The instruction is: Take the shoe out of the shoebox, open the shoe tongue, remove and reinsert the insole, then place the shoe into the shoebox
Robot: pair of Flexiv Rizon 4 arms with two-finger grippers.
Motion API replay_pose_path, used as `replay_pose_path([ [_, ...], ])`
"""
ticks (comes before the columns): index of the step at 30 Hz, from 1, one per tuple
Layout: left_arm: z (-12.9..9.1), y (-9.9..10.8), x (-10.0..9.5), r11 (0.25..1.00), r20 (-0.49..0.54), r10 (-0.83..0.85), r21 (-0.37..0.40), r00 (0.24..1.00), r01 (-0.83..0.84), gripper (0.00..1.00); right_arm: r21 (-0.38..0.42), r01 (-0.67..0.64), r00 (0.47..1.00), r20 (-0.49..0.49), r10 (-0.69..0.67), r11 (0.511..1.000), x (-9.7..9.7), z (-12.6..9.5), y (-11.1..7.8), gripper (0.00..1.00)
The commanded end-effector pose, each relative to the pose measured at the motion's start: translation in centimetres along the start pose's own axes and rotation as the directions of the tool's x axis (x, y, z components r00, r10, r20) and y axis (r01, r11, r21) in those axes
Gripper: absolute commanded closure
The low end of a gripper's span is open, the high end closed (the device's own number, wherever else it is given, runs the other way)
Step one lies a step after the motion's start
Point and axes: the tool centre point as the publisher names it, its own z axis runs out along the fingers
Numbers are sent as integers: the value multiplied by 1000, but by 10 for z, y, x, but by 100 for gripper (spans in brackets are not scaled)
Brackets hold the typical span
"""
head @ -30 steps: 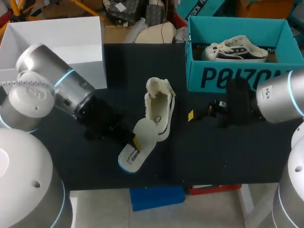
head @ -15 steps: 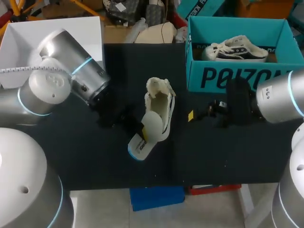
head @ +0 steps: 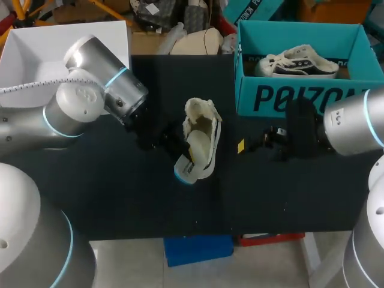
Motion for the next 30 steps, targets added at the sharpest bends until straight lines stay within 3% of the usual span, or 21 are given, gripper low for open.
replay_pose_path([
  [1,8,35,-1,1000,16,-6,27,1000,5,100,1,0,1000,2,0,1000,0,0,0,0],
  [10,4,68,1,998,42,-34,-44,999,36,100,1,0,1000,2,0,1000,0,0,0,0],
  [14,3,69,0,997,44,-36,-62,998,38,100,1,0,1000,2,0,1000,0,0,0,0],
  [16,2,63,-2,997,46,-35,-65,998,38,96,1,0,1000,2,0,1000,0,0,0,0],
  [19,-3,56,-2,997,45,-31,-75,999,35,66,1,0,1000,2,0,1000,0,0,0,0],
  [20,-5,51,-3,996,43,-30,-77,999,34,62,1,0,1000,2,0,1000,0,0,0,0],
  [30,-13,11,-8,997,40,0,-80,999,3,64,1,0,1000,2,0,1000,0,0,0,0],
])
